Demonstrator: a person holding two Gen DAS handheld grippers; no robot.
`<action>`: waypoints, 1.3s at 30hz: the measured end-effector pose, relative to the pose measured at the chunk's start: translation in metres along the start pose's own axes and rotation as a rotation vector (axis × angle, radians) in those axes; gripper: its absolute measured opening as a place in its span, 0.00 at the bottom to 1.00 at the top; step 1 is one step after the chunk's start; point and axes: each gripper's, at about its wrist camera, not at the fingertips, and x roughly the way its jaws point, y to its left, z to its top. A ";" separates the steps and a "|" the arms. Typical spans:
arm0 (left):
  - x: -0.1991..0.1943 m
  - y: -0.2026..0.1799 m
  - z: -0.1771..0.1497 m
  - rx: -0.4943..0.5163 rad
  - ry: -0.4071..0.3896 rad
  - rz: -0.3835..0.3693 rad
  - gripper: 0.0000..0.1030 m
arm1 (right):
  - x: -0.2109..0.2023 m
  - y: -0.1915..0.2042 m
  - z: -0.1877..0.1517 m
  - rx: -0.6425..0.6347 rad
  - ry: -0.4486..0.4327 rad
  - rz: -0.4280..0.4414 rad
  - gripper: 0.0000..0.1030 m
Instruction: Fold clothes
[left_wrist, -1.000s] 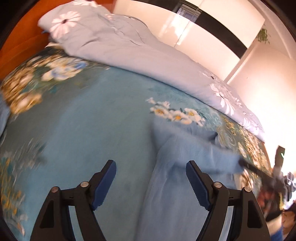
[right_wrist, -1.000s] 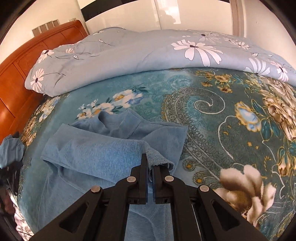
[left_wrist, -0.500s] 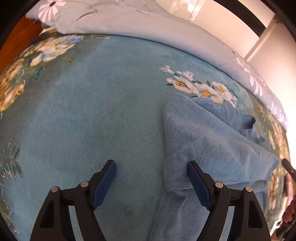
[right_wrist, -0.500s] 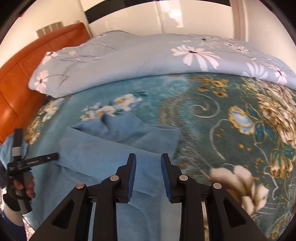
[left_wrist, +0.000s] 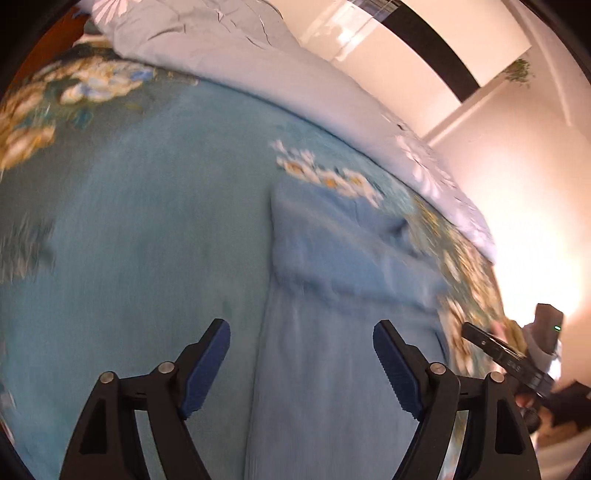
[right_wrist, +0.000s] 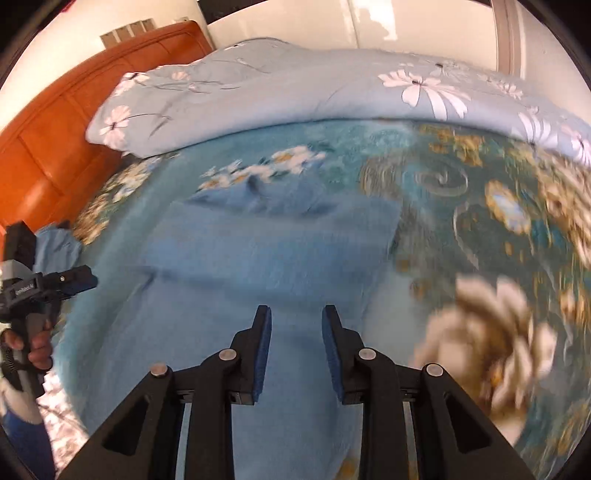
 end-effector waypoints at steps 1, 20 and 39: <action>-0.003 0.006 -0.015 -0.004 0.020 -0.008 0.81 | -0.006 -0.003 -0.015 0.018 0.011 0.024 0.32; -0.044 0.040 -0.142 -0.102 0.173 -0.255 0.81 | -0.045 -0.016 -0.213 0.404 0.059 0.400 0.35; -0.035 0.077 -0.156 -0.327 0.144 -0.328 0.11 | -0.038 -0.042 -0.235 0.542 0.023 0.529 0.07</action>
